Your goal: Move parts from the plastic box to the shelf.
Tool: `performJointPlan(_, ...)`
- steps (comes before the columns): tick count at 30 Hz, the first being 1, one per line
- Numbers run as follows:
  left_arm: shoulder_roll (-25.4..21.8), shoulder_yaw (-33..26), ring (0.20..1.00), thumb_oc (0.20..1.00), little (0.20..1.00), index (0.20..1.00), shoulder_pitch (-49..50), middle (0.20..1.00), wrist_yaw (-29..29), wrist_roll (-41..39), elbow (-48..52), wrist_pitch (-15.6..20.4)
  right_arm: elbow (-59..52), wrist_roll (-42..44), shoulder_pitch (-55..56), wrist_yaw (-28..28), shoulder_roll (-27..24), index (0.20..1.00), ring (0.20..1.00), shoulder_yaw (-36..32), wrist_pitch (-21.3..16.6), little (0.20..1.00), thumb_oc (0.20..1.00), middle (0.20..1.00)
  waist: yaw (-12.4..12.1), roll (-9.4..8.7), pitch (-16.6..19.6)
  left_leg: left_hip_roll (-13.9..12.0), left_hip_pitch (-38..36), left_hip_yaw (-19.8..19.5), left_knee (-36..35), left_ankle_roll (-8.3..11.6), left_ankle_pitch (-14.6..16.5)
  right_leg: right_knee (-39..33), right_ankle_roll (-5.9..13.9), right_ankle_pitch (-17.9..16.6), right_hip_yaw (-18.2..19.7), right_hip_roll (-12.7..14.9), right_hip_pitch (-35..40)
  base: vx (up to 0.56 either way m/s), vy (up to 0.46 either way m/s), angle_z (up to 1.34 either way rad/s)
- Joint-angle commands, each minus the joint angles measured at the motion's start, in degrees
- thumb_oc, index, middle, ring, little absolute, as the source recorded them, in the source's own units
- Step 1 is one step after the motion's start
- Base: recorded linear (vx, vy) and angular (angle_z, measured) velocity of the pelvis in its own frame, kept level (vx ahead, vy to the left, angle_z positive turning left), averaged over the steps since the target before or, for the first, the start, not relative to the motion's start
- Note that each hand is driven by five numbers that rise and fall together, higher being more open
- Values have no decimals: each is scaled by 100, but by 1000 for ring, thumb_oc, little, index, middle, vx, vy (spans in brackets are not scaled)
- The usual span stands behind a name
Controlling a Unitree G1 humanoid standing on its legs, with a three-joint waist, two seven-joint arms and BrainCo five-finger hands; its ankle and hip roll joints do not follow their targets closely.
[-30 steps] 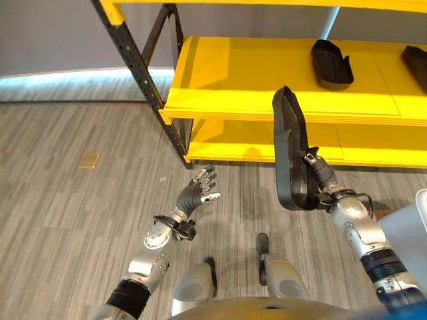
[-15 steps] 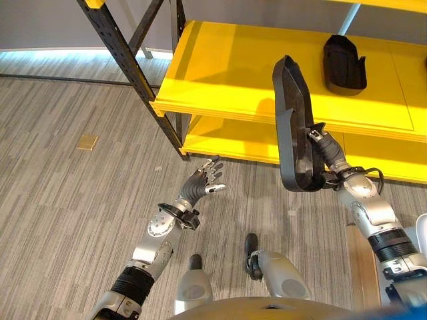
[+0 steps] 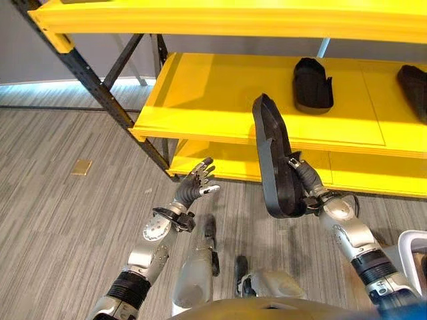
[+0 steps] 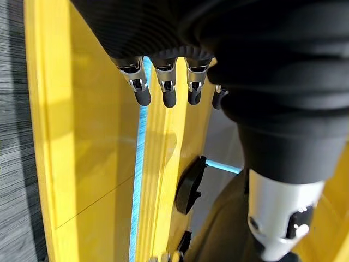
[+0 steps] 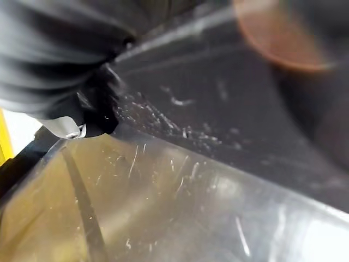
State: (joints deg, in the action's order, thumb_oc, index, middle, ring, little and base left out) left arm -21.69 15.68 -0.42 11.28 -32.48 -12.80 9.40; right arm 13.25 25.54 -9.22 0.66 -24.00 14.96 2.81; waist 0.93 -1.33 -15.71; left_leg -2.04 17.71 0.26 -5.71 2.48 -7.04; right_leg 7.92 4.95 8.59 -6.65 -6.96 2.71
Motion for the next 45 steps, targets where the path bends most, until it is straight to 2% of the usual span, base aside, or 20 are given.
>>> performJointPlan(1,7,-149,1000,1000,1000,1000,-11,1000,148,59,253,435,-452,30,-258,29,-212,200,200,-248,-418,200,200,200,-83,113,73,-319,-190,41,706,169,-368,171,-528,57,756,427,339,222,106,-54)
performJointPlan(4,106,-174,1000,1000,1000,1000,-110,1000,268,-187,112,327,-410,88,-272,-91,-157,200,200,-218,-526,200,200,200,-42,143,146,-358,-416,209,867,129,-133,350,-513,253,667,488,303,219,138,-88)
performJointPlan(6,108,-20,1000,1000,1000,1000,-244,1000,290,-52,74,204,-551,136,-176,-291,-120,200,200,-262,-484,200,200,200,26,102,183,-210,-631,317,1077,32,187,301,-470,109,481,610,175,276,239,-52)
performJointPlan(10,47,19,1000,1000,1000,1000,-301,1000,136,49,179,45,-691,146,-83,-376,-161,200,200,-470,-444,200,200,200,89,44,201,16,-776,514,1263,-135,554,169,-339,-99,418,827,15,183,254,44)
performJointPlan(15,-76,-106,1000,1000,1000,1000,-191,1000,189,100,462,-184,-801,344,-262,-414,-183,200,200,-675,-324,200,200,200,-46,-97,142,202,-932,709,1490,-397,960,126,-99,-317,394,1126,-152,191,294,3)
performJointPlan(17,-145,-63,1000,1000,1000,1000,-209,1000,70,62,655,-277,-797,292,-428,-204,-144,200,200,-615,-249,200,200,200,-144,-178,123,122,-982,1002,1632,-515,1131,120,67,-445,140,1348,-186,31,229,-43)
performJointPlan(18,-173,-106,1000,1000,1000,1000,-201,1000,-79,40,665,-292,-699,227,-634,-39,-85,200,200,-473,-216,200,200,200,-297,-190,77,-11,-1042,1366,1620,-550,1156,351,131,-452,-473,1490,-315,-151,62,-123)
performJointPlan(19,-189,-145,1000,1000,1000,1000,-161,1000,-173,63,681,-284,-609,122,-850,61,-32,200,200,-316,-218,200,200,200,-403,-185,11,-104,-1166,1621,1558,-542,1182,506,141,-446,-889,1581,-398,-152,26,-148)
performJointPlan(21,-205,-129,1000,1000,1000,1000,-164,1000,-227,89,676,-272,-610,122,-958,100,-27,200,200,-251,-141,200,200,200,-408,-200,-16,-100,-1215,1638,1497,-530,1182,461,123,-438,-917,1477,-457,-64,-44,-92)
performJointPlan(25,-221,50,1000,1000,1000,1000,-470,1000,-204,-113,622,-346,-624,123,-1161,-2,-238,200,200,-125,-21,200,200,200,-250,-164,-140,103,-927,1275,1554,-409,1062,-5,-111,-534,-319,1101,-502,-121,-71,14)
performJointPlan(26,-190,55,1000,1000,1000,1000,-458,1000,-124,-113,579,-319,-623,92,-1170,20,-286,200,200,-112,-6,200,200,200,-250,-138,-122,129,-923,1203,1441,-382,957,-115,-145,-600,-300,1057,-519,-157,-77,92)
performJointPlan(29,-111,83,1000,1000,1000,1000,-299,1000,-55,-30,581,-284,-710,-57,-1056,141,-332,200,200,-108,98,200,200,200,-197,-74,-74,177,-1141,1121,1135,-380,857,-87,-173,-584,-280,990,-533,-36,-41,22)
performJointPlan(36,-32,130,1000,1000,1000,1000,-286,1000,-142,8,501,-359,-735,-229,-907,184,-278,200,200,-32,81,200,200,200,-164,-48,16,182,-1244,1091,1069,-400,873,86,-236,-420,-308,910,-518,-19,-77,-3)
performJointPlan(39,-103,68,1000,1000,1000,1000,-319,1000,-221,12,344,-192,-748,-157,-948,137,-259,200,200,7,-23,200,200,200,-179,72,-90,286,-1072,996,1319,-463,954,626,-363,-148,-322,850,-728,-169,-231,21)
performJointPlan(40,-126,-1,1000,1000,1000,1000,-342,1000,-172,41,415,-155,-786,-236,-999,66,-272,200,200,40,-28,200,200,200,-201,53,-176,331,-915,843,1762,-446,1103,700,-422,-117,-276,926,-725,-252,-152,40)
performJointPlan(41,-97,-57,1000,1000,1000,1000,-349,1000,-39,127,561,-240,-773,-322,-1056,32,-276,200,200,31,46,200,200,200,-204,-4,-209,94,-731,756,2262,-325,1193,787,-470,-126,-260,1050,-739,-153,5,33)
performJointPlan(42,-55,-62,1000,1000,1000,1000,-315,1000,-10,199,606,-293,-768,-331,-1072,68,-278,200,200,31,144,200,200,200,-171,-14,-179,-160,-759,709,2316,-237,1115,881,-485,-90,-266,1096,-763,-52,70,16)
performJointPlan(43,-42,-60,1000,1000,1000,1000,-301,1000,-10,220,612,-303,-771,-330,-1071,78,-279,200,200,33,167,200,200,200,-159,-11,-164,-253,-794,675,2287,-201,1057,913,-486,-73,-261,1107,-773,44,138,10)
performJointPlan(44,-1,-52,1000,1000,1000,1000,-263,1000,8,306,623,-326,-779,-335,-1065,104,-283,200,200,39,232,200,200,200,-130,-4,-109,-507,-896,580,2160,-112,873,983,-483,-34,-240,1140,-802,96,310,8)
performJointPlan(45,2,-26,1000,1000,1000,1000,-134,1000,53,305,679,-326,-795,-307,-1082,167,-375,200,200,58,310,200,200,200,-91,36,-21,-988,-1134,300,1762,53,466,1132,-457,43,-112,1238,-897,120,448,8)
